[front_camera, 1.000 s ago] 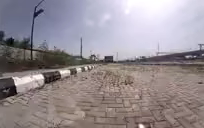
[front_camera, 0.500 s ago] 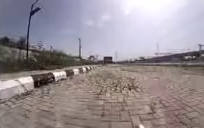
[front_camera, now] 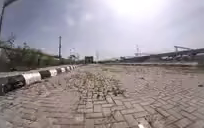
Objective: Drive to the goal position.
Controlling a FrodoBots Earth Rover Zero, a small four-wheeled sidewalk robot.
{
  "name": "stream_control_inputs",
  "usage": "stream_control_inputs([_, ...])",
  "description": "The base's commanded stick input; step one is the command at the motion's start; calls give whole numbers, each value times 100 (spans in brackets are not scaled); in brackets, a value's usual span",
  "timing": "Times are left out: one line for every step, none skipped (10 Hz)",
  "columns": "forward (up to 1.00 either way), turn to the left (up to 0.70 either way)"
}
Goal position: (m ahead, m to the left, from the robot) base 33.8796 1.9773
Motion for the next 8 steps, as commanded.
stream_control_inputs([100,0])
stream_control_inputs([100,-1])
stream_control_inputs([100,-2])
stream_control_inputs([100,-3])
stream_control_inputs([100,-38])
stream_control_inputs([100,-40])
stream_control_inputs([100,-36])
stream_control_inputs([100,-29])
